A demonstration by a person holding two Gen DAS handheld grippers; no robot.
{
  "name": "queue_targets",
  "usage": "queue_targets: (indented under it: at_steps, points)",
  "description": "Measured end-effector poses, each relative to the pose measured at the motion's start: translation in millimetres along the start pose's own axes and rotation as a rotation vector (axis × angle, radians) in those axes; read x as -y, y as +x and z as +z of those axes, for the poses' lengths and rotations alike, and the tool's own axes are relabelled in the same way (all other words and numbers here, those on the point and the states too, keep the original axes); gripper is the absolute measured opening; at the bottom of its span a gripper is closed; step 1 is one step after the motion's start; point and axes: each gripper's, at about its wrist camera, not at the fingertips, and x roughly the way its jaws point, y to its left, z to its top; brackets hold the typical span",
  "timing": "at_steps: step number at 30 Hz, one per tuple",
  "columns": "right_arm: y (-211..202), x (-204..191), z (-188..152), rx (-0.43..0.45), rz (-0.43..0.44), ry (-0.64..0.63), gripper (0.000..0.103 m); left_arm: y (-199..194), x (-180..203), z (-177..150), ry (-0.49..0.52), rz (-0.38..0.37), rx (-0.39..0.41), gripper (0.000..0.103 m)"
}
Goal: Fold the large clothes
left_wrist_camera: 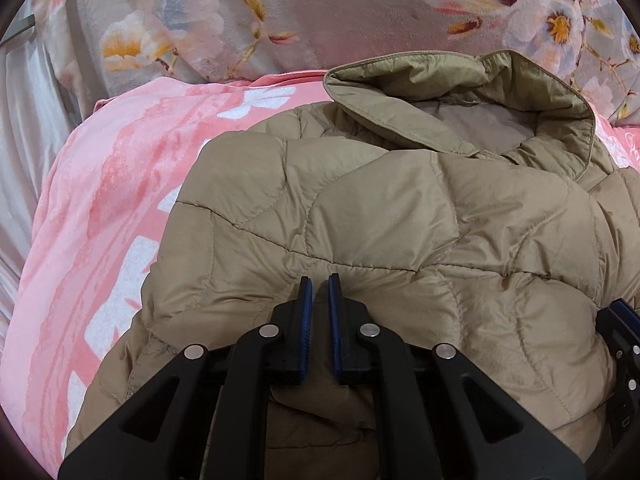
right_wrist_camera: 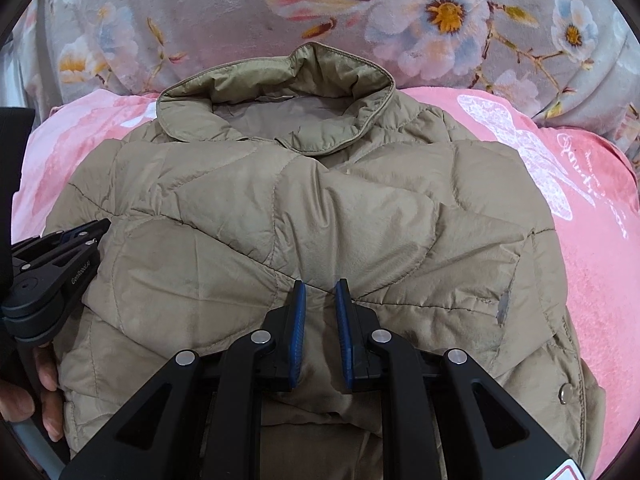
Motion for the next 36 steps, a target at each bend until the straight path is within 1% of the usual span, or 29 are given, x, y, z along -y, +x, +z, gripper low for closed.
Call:
queue_targets:
  at_steps: [9,13,15,17,18,19,20,22,23,24,25,26,28,31,33,34,35,36]
  points:
    - [3.3,1.6,0.5,-0.014,0.011,0.008,0.014,5.3,9.0,1.1,0.046,0.043,-0.016,0.007]
    - [3.6,3.4,1.5,-0.025,0.026,0.006,0.014,5.2,9.6,1.1,0.057,0.045,-0.02,0.007]
    - [0.4,4.3,2.2,-0.051,0.04,-0.032,0.015,2.6,6.9,1.3,0.073,0.02,-0.023,0.007]
    - [-6.4,7.3,1.9,-0.077,0.058,-0.061,0.019,-3.2,-3.2,2.3,0.071,-0.056,-0.034,0.009]
    - [-12.1,12.4,2.4,-0.096,0.081,-0.062,0.023,-7.5,-14.6,5.6,0.049,-0.124,-0.051,0.012]
    - [-18.0,20.1,4.7,-0.114,0.118,-0.041,0.028,-11.5,-26.7,11.1,0.014,-0.182,-0.064,0.023]
    - [-21.5,25.4,6.7,-0.118,0.143,-0.017,0.041,-16.4,-38.6,19.6,-0.03,-0.225,-0.06,0.034]
    - [-29.6,44.2,21.9,-0.086,0.217,0.094,0.05,-22.3,-52.7,37.3,-0.102,-0.264,-0.031,0.044]
    - [-29.4,49.5,28.3,-0.075,0.238,0.131,0.051,-23.5,-58.5,51.2,-0.15,-0.293,-0.019,0.052]
    - [-25.5,57.5,40.2,-0.059,0.277,0.199,0.051,-22.1,-59.2,61.0,-0.178,-0.315,-0.024,0.057]
    - [-22.0,60.3,46.7,-0.051,0.297,0.234,0.051,-17.9,-57.5,71.9,-0.205,-0.351,-0.034,0.065]
    - [-14.4,64.5,56.2,-0.031,0.318,0.285,0.051,-13.0,-54.1,80.4,-0.216,-0.377,-0.045,0.07]
    - [-0.5,68.0,67.4,-0.006,0.327,0.353,0.052,7.0,-42.4,96.4,-0.245,-0.405,-0.089,0.07]
    - [25.7,71.8,80.7,-0.014,0.359,0.437,0.052,34.7,-30.0,107.8,-0.297,-0.428,-0.149,0.069]
    - [45.1,72.5,86.7,-0.035,0.354,0.484,0.052,48.9,-23.1,108.9,-0.316,-0.449,-0.177,0.062]
    - [51.1,74.0,89.2,-0.043,0.348,0.493,0.052,55.4,-19.0,109.3,-0.322,-0.457,-0.19,0.056]
    - [59.6,72.4,92.2,-0.057,0.35,0.489,0.052,59.5,-15.9,109.8,-0.323,-0.463,-0.195,0.042]
    - [63.6,70.6,92.6,-0.069,0.357,0.477,0.041,61.3,-15.4,110.1,-0.318,-0.477,-0.199,0.034]
